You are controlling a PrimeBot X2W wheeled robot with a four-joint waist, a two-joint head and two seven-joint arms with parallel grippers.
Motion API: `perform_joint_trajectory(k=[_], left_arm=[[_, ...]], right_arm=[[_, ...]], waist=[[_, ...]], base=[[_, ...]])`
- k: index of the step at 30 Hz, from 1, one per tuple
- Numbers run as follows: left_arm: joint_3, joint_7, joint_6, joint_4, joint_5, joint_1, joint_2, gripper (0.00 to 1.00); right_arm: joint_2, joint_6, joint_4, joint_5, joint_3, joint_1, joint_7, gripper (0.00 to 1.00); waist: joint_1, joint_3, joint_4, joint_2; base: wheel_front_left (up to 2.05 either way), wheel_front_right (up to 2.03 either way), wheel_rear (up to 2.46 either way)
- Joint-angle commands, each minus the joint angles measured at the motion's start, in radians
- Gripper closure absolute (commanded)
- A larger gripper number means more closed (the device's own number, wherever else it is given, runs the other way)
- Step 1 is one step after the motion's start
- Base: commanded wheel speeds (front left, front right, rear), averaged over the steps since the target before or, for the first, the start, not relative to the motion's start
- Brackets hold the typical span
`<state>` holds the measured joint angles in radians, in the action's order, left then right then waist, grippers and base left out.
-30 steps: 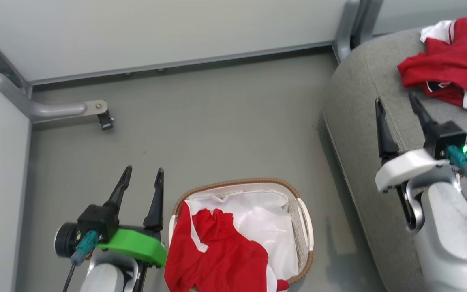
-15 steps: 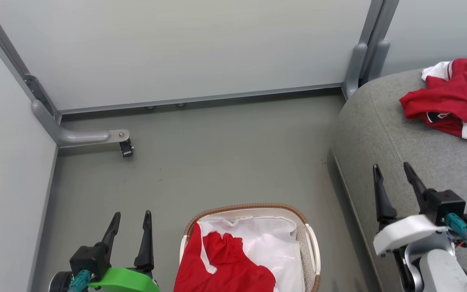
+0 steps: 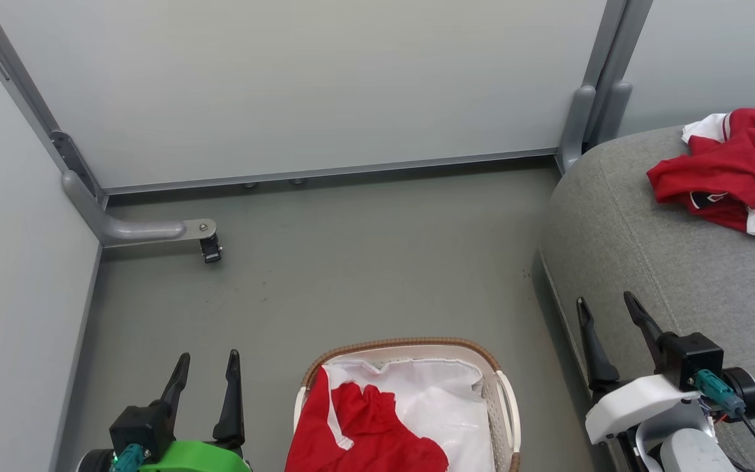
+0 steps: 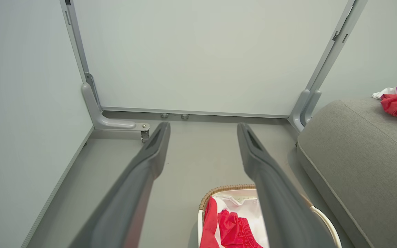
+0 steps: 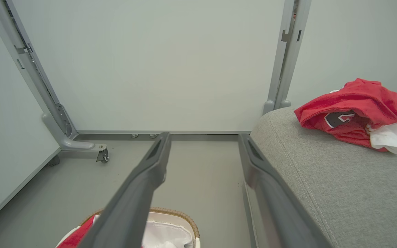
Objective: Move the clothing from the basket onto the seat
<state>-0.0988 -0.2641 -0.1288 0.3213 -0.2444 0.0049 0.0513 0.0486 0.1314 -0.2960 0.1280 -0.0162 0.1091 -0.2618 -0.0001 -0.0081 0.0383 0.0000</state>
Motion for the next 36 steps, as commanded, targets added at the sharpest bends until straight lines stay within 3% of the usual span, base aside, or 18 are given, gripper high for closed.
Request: perform_joint_trajectory(k=[1, 36], left_arm=[[-0.003, -0.001, -0.003, 0.000, -0.001, 0.005, -0.001, 0.00], [-0.058, -0.001, -0.003, 0.007, 0.012, -0.040, -0.001, 0.00]], right_arm=[[0.004, -0.001, -0.003, 0.003, -0.003, -0.013, -0.005, 0.00], [0.004, -0.001, -0.004, 0.001, -0.020, 0.010, -0.005, 0.00]], waist=[[0.0001, 0.000, 0.001, 0.0000], [0.0001, 0.050, 0.007, 0.0000]], base=[[0.00, 0.00, 0.00], [0.00, 0.00, 0.00]])
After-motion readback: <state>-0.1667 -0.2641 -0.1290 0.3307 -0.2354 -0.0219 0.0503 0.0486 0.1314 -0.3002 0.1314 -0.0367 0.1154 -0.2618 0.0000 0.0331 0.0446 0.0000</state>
